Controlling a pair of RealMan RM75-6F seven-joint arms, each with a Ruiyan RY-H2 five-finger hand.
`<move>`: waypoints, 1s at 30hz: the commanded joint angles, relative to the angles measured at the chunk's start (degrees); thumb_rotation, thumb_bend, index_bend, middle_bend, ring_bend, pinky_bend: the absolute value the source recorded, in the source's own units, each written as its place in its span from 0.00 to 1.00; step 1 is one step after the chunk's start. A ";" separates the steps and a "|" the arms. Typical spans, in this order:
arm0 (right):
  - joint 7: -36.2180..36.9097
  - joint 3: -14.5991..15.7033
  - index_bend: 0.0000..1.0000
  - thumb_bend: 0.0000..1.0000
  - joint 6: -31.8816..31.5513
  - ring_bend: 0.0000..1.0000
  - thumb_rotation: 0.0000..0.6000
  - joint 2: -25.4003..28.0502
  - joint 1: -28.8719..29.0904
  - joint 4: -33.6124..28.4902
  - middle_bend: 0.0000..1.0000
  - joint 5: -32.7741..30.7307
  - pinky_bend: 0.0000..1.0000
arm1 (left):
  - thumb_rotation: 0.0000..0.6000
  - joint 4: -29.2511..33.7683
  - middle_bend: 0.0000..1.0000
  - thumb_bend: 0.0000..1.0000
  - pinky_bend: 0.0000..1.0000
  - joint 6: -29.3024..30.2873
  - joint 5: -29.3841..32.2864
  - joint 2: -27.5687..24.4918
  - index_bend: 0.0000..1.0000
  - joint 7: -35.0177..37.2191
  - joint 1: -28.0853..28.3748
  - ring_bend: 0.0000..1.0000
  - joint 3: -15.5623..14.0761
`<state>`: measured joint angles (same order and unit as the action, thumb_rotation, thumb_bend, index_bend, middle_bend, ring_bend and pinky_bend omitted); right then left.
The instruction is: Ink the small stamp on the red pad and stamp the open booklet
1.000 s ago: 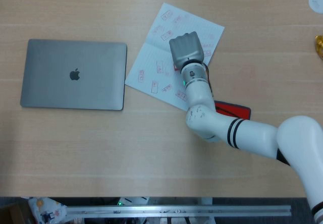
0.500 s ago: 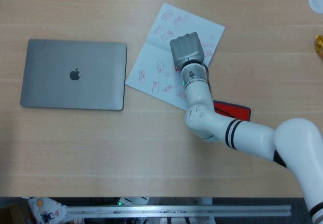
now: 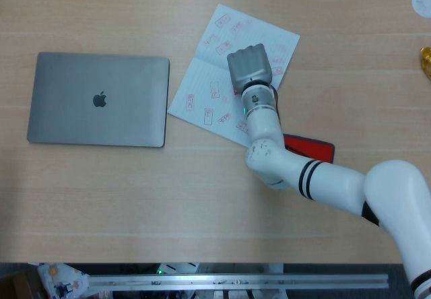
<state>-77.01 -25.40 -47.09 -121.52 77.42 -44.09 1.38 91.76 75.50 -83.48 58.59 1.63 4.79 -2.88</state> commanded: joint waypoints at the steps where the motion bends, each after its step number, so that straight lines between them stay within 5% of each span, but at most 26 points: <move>1: -0.24 -0.22 0.82 0.51 0.09 0.30 1.00 -0.18 -0.02 0.24 0.52 0.02 0.32 | 1.00 -0.05 0.27 0.30 0.29 -0.03 0.03 0.02 0.32 0.01 -0.01 0.29 -0.01; 17: -0.72 -1.60 0.82 0.51 -0.26 0.30 1.00 0.19 -0.58 -0.93 0.52 1.04 0.32 | 1.00 -0.14 0.27 0.30 0.29 0.13 0.01 -0.06 0.32 0.34 -0.17 0.29 -0.03; 30: 4.64 -0.08 0.82 0.51 -8.64 0.30 1.00 20.14 -9.54 -31.52 0.52 4.36 0.32 | 1.00 0.97 0.27 0.30 0.29 1.43 -1.80 -0.59 0.32 1.07 -0.26 0.29 -0.14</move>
<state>-74.29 -26.82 -53.28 -107.75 71.43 -67.90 4.71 92.70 76.91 -85.26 57.98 2.70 4.53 -3.00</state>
